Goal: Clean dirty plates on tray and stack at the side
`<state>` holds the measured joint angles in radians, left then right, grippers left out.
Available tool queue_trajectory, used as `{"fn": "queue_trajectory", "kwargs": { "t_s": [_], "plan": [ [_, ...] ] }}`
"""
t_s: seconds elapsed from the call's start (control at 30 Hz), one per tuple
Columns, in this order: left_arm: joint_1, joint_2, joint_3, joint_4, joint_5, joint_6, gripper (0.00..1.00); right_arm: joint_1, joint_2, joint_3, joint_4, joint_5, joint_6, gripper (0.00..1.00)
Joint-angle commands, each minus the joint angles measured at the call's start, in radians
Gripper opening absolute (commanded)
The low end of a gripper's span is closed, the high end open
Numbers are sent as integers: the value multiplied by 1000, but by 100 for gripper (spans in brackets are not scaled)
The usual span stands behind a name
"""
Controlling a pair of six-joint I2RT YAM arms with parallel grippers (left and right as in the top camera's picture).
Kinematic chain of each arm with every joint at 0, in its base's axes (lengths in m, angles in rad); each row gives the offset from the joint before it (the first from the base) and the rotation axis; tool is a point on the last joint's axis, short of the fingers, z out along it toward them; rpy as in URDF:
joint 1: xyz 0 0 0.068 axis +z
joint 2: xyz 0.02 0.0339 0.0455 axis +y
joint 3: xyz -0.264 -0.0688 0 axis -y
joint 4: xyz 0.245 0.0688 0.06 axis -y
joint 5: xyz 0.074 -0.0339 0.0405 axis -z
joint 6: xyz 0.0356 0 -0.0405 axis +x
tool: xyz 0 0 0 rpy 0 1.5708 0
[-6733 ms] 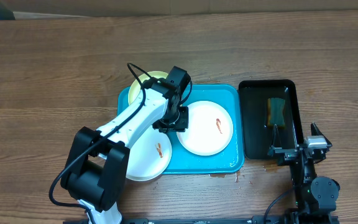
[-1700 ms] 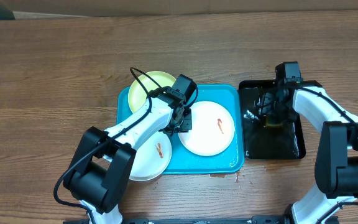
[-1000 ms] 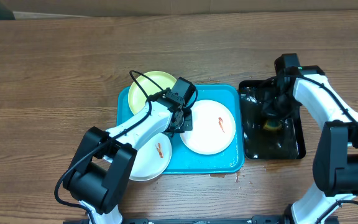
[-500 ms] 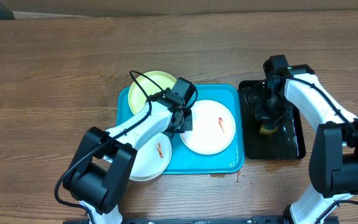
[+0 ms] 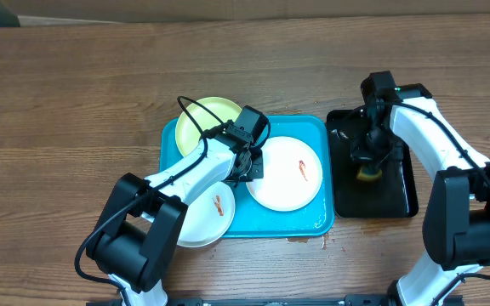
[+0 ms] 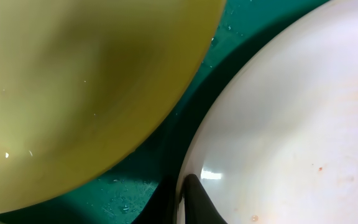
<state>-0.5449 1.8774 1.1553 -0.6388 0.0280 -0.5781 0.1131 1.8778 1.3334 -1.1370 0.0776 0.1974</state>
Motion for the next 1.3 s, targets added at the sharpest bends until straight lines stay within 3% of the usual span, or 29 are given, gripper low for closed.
{"fn": "queue_trajectory", "kwargs": {
  "t_s": [0.0,0.1,0.2,0.53,0.67,0.73,0.8,0.87,1.0,1.27],
  "plan": [
    [-5,16,-21,-11,-32,-13,7,5,-3,25,5,19,13,4],
    [-5,16,-21,-16,-32,-13,6,5,-3,24,18,19,12,6],
    [-5,16,-21,-15,-32,-13,7,5,-3,24,22,19,12,17],
    [-5,16,-21,-15,-32,-13,10,5,-3,6,26,19,13,23],
    [-5,16,-21,-15,-32,-13,10,5,-3,6,28,19,12,13],
    [-5,16,-21,-15,-32,-13,11,5,-3,6,28,19,13,20],
    [-5,16,-21,-15,-32,-13,11,5,-3,6,28,19,13,21],
    [-5,16,-21,-15,-32,-13,11,5,-3,-4,32,19,12,4],
    [-5,16,-21,-15,-32,-13,11,5,-3,-64,102,19,12,4],
    [-5,16,-21,-14,-32,-13,12,5,-3,-144,218,19,12,26]
  ]
}}
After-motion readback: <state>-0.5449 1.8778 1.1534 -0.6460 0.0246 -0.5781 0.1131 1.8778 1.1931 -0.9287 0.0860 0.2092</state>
